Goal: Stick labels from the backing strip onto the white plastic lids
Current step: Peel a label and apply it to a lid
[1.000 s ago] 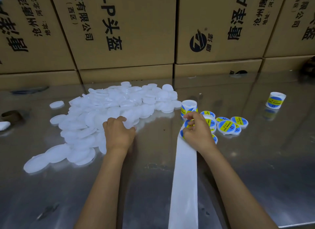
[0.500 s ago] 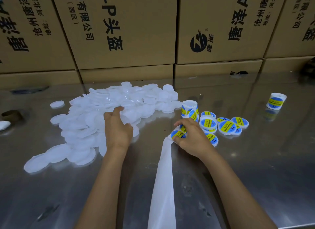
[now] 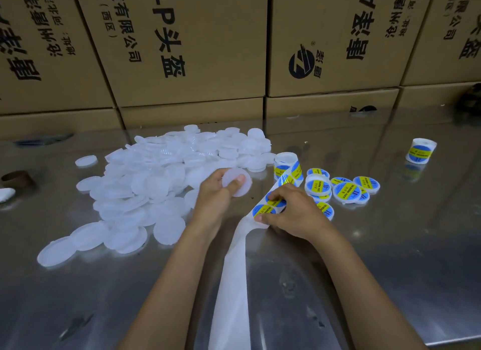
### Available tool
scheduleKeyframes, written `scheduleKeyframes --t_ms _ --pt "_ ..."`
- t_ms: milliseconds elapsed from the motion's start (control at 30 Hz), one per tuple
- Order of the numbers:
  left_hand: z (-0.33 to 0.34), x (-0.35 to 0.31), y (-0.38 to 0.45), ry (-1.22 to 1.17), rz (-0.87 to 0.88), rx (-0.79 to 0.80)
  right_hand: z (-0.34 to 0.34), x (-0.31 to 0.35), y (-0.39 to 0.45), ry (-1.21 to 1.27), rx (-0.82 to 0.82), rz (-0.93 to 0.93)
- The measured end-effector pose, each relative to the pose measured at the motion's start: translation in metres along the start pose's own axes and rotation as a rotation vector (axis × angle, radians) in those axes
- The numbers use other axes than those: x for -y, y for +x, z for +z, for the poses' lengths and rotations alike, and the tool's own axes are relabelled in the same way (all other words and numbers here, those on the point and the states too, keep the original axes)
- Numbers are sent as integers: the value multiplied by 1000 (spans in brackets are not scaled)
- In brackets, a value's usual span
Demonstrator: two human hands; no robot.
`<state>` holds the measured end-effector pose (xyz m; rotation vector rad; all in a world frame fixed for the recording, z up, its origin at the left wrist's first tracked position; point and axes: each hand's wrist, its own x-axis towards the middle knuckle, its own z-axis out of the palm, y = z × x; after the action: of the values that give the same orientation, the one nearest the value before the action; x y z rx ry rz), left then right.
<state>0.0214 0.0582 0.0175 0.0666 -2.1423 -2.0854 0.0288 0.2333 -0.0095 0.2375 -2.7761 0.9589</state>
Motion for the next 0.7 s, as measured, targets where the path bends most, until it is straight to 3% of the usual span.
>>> scheduleKeyframes --t_ms 133,367,500,700 --pt "11 8 -5 -35 -34 118 -2 2 -4 38 7 -9" --pt "18 16 -4 116 -16 234 1 -1 -18 53 -17 -53" --pt "19 17 -5 224 24 239 1 0 -16 80 -45 -29" --pt "19 22 1 199 1 233 3 1 -17 88 -113 4"
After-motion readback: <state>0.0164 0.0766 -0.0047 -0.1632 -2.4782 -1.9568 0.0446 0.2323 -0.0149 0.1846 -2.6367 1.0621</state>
